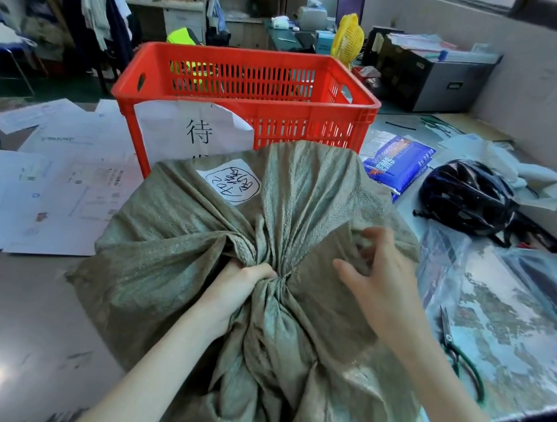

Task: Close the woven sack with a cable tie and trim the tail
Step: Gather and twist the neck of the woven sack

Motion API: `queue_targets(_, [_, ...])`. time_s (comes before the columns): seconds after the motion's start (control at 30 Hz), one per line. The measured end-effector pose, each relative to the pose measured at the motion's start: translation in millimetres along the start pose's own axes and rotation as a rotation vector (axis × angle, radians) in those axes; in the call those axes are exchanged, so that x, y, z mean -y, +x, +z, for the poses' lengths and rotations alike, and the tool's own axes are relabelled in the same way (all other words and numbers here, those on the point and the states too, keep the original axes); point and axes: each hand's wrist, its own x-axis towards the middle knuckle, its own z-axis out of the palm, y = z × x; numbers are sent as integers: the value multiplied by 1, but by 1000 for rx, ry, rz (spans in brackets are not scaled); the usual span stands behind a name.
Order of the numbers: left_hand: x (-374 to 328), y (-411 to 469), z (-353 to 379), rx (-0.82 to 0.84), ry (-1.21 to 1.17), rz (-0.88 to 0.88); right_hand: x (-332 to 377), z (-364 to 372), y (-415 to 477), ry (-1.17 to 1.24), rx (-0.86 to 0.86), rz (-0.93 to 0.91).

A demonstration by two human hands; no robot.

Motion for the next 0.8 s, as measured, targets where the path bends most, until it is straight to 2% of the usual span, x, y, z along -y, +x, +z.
queue_targets(0.07, [1,-1,2,-15,51,18,-1,5,-6,125,98,48])
queue_targets(0.2, [1,-2,-2,12,174,40,-2,28,-26,208,222,70])
queue_targets(0.3, [-3,-1,-8,78,249,-30,4,41,-43,265,238,-8])
queue_targets(0.43, [-9,-2,-10,258,59,-178,16,48,-49,291,258,-178])
queue_targets(0.57, [-11,-5,-10,399,-122,-188,18,52,-49,141,274,-245])
queue_targets(0.67, [-6,-4,-11,373,-58,-144,18,54,-49,95,352,-234])
queue_targets(0.8, [3,-2,-10,279,29,4,20,56,-54,123,418,-291])
